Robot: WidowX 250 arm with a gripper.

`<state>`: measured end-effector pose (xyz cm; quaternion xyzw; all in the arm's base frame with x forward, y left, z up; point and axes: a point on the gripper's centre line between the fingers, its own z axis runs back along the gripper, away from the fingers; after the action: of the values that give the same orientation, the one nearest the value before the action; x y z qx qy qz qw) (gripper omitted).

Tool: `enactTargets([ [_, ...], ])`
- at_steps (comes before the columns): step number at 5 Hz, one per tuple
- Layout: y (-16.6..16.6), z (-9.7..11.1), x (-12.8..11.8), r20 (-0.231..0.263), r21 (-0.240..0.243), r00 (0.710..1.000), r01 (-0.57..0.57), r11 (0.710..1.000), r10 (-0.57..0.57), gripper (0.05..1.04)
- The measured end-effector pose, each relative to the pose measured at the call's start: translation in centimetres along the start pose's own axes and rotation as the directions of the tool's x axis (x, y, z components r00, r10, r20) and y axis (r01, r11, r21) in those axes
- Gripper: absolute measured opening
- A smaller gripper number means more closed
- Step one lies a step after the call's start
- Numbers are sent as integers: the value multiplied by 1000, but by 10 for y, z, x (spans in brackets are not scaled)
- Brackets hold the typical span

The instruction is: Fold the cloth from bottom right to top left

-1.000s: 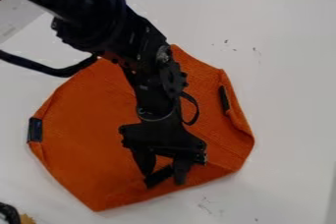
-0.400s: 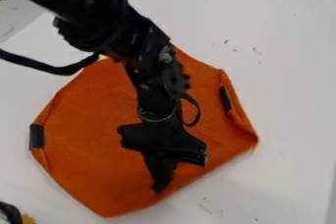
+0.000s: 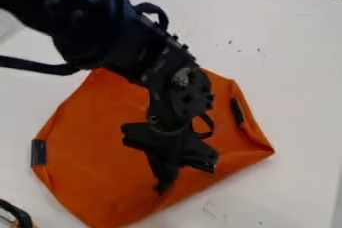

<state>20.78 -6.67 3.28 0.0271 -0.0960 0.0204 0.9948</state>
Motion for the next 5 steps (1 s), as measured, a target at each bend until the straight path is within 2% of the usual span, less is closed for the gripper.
enactTargets([
  [1, 26, 9, 33, 41, 36, 993, 106, 994, -107, 58],
  [2, 54, 5, 59, 51, 27, 984, 171, 985, -172, 58],
  [3, 78, -5, 72, 44, 0, 982, 185, 983, -185, 58],
  [4, 99, -22, 66, 1, -67, 991, 134, 989, -134, 58],
  [5, 106, -35, 62, 9, -104, 995, 99, 990, -98, 82],
])
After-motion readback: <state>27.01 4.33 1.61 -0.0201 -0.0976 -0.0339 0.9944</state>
